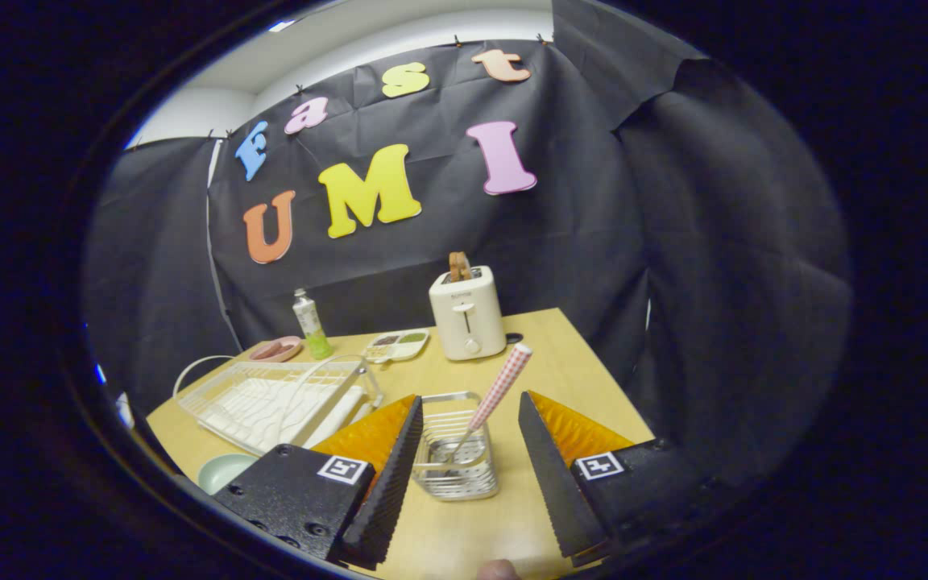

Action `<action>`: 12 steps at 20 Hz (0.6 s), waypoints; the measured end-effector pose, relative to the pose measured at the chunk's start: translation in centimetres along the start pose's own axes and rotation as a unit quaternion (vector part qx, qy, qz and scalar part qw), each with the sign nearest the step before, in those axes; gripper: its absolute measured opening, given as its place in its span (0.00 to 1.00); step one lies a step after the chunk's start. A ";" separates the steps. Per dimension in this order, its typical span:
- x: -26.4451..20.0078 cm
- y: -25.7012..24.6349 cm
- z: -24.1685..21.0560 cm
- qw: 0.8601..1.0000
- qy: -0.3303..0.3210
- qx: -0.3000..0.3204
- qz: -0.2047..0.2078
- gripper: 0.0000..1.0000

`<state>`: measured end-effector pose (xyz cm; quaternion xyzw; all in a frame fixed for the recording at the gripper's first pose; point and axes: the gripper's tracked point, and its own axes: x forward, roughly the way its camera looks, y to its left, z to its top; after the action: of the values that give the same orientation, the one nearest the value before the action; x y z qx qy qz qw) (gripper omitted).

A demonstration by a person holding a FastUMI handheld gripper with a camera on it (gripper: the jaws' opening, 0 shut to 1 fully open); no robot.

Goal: Take the plate from the dish rack, then take the spoon from the basket and place it into the plate.

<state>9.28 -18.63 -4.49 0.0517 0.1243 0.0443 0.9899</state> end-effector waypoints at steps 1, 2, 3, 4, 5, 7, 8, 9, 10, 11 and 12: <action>0.4 0.3 -0.3 1.000 0.009 0.001 0.004 0.78; 1.0 0.6 -0.8 1.000 0.021 0.004 0.013 0.77; 1.5 0.4 -1.1 1.000 0.027 0.009 0.011 0.76; 2.3 -0.2 -1.2 0.999 0.031 0.019 0.008 0.74; 2.7 -0.4 -1.1 0.999 0.032 0.027 0.006 0.72; 3.6 -0.8 -1.3 0.999 0.034 0.033 0.002 0.62; 3.7 -0.6 -1.2 0.999 0.035 0.038 0.009 0.55; 3.8 -0.4 -1.0 0.998 0.035 0.046 0.013 0.48; 3.9 -0.1 -0.9 0.998 0.036 0.053 0.015 0.42; 3.8 0.1 -1.0 0.998 0.037 0.058 0.016 0.35; 3.7 0.5 -0.9 0.997 0.038 0.061 0.023 0.28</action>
<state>12.55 -17.68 -6.18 0.1134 0.1627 0.0615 0.9782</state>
